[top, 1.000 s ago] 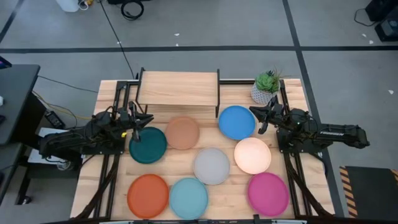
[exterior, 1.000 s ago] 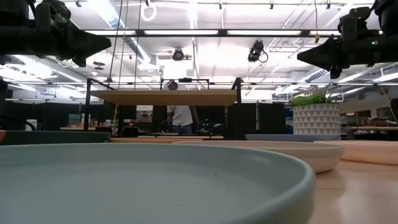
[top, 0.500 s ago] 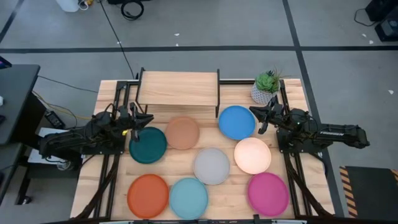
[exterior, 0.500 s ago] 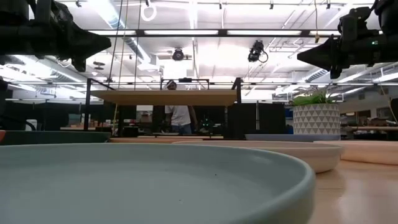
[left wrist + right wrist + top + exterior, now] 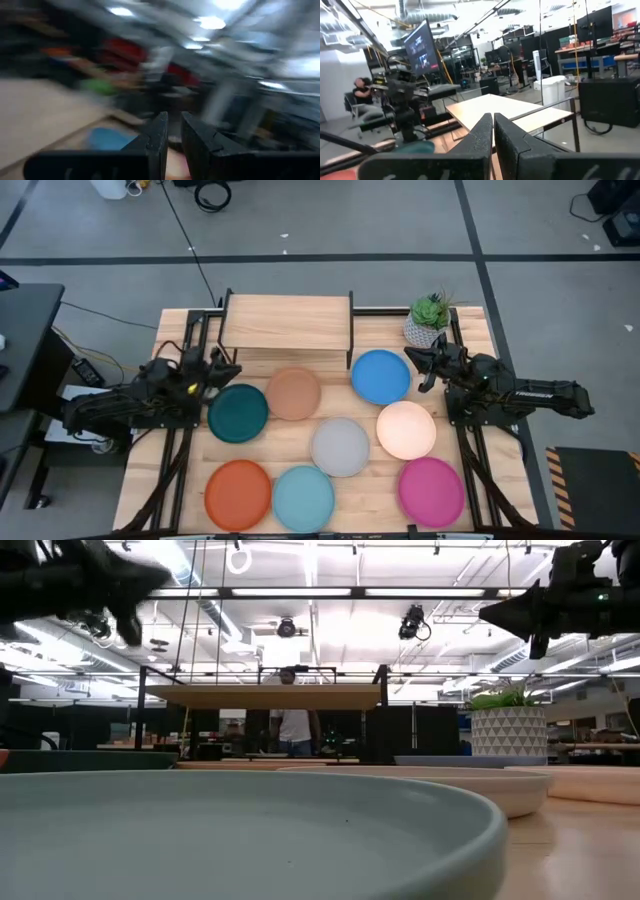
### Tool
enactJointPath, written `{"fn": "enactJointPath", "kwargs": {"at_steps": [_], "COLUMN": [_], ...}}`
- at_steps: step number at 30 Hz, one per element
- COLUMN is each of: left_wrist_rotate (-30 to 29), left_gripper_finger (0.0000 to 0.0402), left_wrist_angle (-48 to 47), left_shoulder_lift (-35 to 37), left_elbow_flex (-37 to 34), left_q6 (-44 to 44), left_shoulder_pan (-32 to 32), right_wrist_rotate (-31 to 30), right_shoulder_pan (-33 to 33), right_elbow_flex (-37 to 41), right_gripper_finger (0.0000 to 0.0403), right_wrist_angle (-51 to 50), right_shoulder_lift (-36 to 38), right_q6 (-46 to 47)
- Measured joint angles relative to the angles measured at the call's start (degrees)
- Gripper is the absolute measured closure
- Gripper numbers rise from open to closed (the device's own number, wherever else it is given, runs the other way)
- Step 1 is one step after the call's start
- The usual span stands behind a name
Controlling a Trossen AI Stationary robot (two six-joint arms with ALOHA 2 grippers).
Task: Place and stack plates onto a shelf
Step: Put the green plate on the shelf
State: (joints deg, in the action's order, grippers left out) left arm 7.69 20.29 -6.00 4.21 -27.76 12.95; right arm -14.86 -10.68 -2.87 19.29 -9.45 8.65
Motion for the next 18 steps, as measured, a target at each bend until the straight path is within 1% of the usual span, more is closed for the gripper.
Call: {"fn": "enactJointPath", "kwargs": {"at_steps": [2, 3, 4, 5, 7, 9, 11, 13, 16, 18], "left_wrist_rotate": [11.09, 15.05, 17.34, 17.96, 15.81, 11.23, 6.21, 2.49, 1.51, 1.25], "left_gripper_finger": [0.0345, 0.0345, 0.0345, 0.0345, 0.0345, 0.0345, 0.0345, 0.0345, 0.0345, 0.0343], "left_wrist_angle": [2.89, 3.13, 2.19, -0.03, -6.18, -12.51, -17.02, -20.02, -20.13, -20.39], "left_shoulder_lift": [-0.09, -0.23, -0.33, -0.39, -1.52, -3.05, -5.36, -8.22, -12.33, -15.37], "left_elbow_flex": [1.60, 2.92, 4.28, 5.74, 8.92, 12.42, 15.72, 17.84, 18.71, 18.83], "left_q6": [-0.60, -1.62, -1.94, -1.96, 0.74, 5.22, 9.43, 13.02, 18.43, 21.31], "left_shoulder_pan": [-0.22, -0.63, -1.22, -2.08, -3.90, -5.47, -6.80, -7.78, -9.03, -9.93], "right_wrist_rotate": [0.04, 0.39, 1.11, 1.92, 3.52, 6.34, 8.84, 8.76, 6.58, 6.12], "right_shoulder_pan": [0.00, 0.02, 0.02, 0.02, 0.02, 0.02, 0.04, 0.03, -0.24, -0.33], "right_elbow_flex": [0.00, 0.00, 0.00, 0.00, 0.00, 0.00, -0.02, -0.02, -0.02, -0.02], "right_gripper_finger": [0.0378, 0.0378, 0.0378, 0.0378, 0.0378, 0.0379, 0.0383, 0.0391, 0.0396, 0.0393], "right_wrist_angle": [-0.02, -0.01, -0.03, 0.09, 1.98, 4.83, 7.46, 9.95, 11.56, 13.23], "right_shoulder_lift": [0.00, 0.00, 0.00, 0.00, -0.38, -1.23, -2.84, -4.72, -7.63, -9.62], "right_q6": [0.72, 1.42, 2.93, 4.89, 7.75, 8.91, 8.27, 6.17, 1.93, 0.06]}}
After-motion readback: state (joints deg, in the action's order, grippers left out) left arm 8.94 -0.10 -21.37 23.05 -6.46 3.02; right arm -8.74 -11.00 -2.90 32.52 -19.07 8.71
